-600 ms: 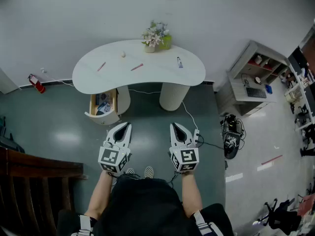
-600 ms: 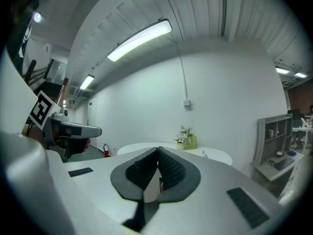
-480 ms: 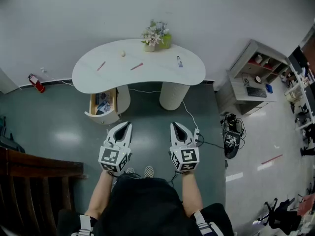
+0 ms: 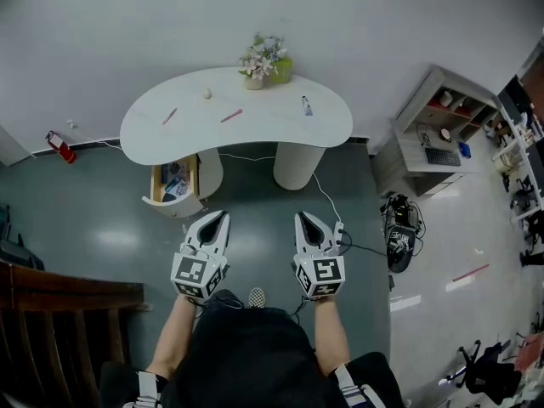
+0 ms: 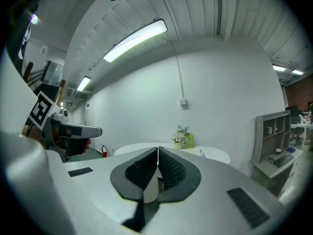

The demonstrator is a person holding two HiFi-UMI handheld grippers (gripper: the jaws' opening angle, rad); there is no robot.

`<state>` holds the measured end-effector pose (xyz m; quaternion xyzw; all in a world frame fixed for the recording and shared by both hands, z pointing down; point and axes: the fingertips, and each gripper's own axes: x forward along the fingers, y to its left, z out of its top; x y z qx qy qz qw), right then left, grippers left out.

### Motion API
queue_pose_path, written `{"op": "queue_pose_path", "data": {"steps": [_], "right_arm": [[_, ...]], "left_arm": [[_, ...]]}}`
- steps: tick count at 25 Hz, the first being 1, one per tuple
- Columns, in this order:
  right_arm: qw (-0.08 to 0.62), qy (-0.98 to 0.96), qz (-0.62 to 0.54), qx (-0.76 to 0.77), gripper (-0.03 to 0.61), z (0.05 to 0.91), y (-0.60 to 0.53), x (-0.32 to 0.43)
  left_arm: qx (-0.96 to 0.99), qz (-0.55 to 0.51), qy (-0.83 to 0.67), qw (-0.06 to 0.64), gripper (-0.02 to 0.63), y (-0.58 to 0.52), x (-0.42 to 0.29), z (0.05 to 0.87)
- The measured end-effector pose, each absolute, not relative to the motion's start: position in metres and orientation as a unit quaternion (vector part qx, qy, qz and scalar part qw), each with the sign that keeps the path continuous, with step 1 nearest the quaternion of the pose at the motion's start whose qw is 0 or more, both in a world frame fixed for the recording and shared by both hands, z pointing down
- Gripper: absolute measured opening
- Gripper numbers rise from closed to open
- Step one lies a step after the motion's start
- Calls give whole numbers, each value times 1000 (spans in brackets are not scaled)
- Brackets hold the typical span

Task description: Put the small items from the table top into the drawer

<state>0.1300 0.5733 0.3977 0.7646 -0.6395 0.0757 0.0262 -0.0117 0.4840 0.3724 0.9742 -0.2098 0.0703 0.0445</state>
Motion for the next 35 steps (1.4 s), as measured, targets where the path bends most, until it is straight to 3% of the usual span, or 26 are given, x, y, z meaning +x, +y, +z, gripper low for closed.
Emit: {"op": "queue_pose_path", "data": {"steps": [17, 35], "right_arm": [[44, -608, 95, 787, 32, 424, 508, 199], [55, -543, 129, 828, 32, 428, 335, 351]], "left_arm": [[980, 86, -168, 54, 20, 406, 71, 393], [988, 109, -81, 68, 20, 221, 253, 407]]}}
